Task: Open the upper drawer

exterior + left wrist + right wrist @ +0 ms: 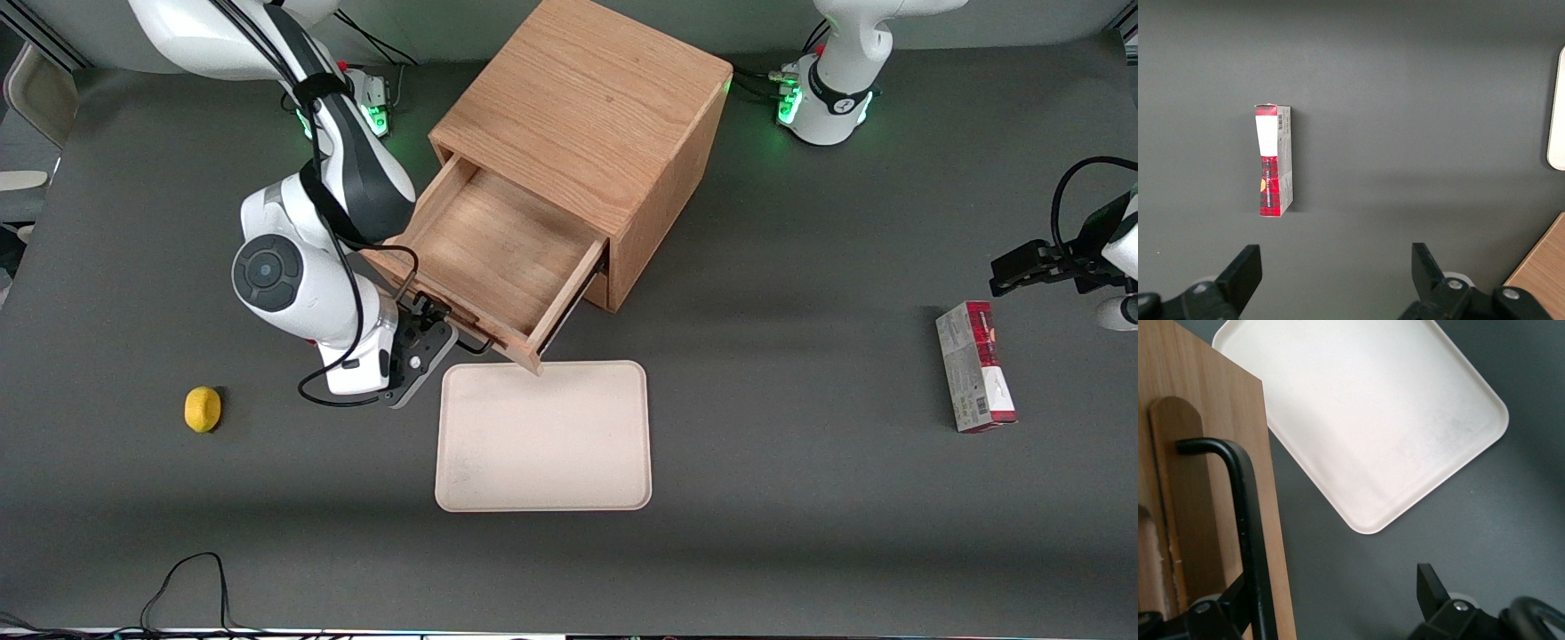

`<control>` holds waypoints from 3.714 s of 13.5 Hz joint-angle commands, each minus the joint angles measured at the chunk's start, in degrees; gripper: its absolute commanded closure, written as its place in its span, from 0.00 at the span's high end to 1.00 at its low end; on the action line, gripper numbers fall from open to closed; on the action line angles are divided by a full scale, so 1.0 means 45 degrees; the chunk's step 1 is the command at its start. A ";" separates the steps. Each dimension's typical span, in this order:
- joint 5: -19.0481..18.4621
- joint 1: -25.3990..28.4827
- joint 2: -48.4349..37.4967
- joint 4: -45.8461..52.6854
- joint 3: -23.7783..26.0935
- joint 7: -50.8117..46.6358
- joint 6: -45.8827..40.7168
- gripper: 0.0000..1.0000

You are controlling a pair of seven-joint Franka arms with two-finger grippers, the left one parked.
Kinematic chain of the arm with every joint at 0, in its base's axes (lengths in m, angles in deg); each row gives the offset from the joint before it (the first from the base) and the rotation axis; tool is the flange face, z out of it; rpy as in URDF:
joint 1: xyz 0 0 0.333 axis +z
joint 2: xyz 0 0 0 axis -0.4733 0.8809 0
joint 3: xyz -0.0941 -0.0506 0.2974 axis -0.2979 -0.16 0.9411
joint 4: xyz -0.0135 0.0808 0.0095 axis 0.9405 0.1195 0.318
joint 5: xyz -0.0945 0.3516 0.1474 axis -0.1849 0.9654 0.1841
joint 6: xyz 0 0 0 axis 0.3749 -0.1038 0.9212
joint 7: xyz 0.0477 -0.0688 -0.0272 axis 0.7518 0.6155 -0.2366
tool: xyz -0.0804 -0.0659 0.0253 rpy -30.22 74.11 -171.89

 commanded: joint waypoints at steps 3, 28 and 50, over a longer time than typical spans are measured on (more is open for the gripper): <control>-0.0130 -0.0421 0.0570 0.0878 -0.0009 0.0169 -0.0265 1.00; -0.0130 -0.0831 -0.1714 0.4609 -0.3365 -0.2056 -0.6277 1.00; -0.2200 -0.5382 -0.4625 0.0898 -0.0088 -0.6237 -0.4698 1.00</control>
